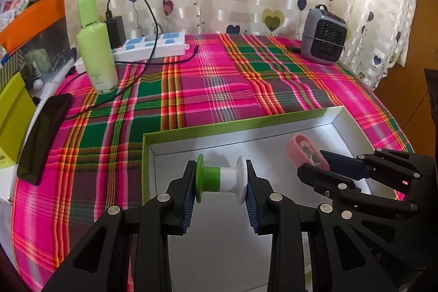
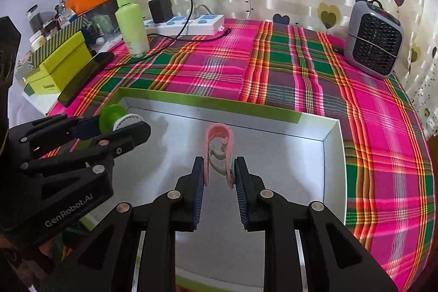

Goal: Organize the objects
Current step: 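Carry the spool and pink clip over the white box with both grippers, then lower both items into the box and open both grippers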

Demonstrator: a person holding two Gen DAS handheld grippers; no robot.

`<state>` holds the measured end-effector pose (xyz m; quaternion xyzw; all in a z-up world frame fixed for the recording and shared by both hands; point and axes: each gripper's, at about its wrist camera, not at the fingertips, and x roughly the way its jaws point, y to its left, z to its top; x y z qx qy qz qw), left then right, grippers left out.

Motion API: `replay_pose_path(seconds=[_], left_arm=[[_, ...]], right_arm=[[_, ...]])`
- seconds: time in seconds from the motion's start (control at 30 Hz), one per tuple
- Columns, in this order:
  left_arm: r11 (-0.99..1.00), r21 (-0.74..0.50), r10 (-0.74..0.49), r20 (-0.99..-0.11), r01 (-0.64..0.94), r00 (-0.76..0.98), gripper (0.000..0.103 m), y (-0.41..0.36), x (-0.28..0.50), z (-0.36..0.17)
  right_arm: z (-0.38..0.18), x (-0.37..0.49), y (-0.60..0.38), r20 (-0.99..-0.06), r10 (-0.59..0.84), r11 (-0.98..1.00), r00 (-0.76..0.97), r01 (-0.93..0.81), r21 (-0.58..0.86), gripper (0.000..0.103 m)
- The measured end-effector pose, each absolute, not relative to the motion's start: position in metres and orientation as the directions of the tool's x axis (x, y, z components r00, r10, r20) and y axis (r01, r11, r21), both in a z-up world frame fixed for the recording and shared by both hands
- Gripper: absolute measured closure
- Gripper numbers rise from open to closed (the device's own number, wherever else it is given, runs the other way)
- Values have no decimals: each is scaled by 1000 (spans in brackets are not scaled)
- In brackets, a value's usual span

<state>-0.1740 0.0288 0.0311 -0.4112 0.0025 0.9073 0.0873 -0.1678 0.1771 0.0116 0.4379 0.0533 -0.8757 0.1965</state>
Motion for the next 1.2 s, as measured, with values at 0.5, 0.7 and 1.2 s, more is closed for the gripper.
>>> replay_pose_path(seconds=[0.5, 0.7, 1.2], left_arm=[[-988, -45, 127, -781, -147, -611, 73, 30, -190, 18], [-988, -28, 114, -789, -149, -604, 73, 32, -192, 17], [-988, -24, 111, -791, -150, -602, 65, 33, -192, 17]], right_arm=[[2, -183, 176, -807, -273, -924, -524, 377, 68, 80], [1, -185, 175, -811, -266, -926, -522, 372, 64, 80], [1, -185, 174, -813, -250, -930, -526, 364, 50, 70]])
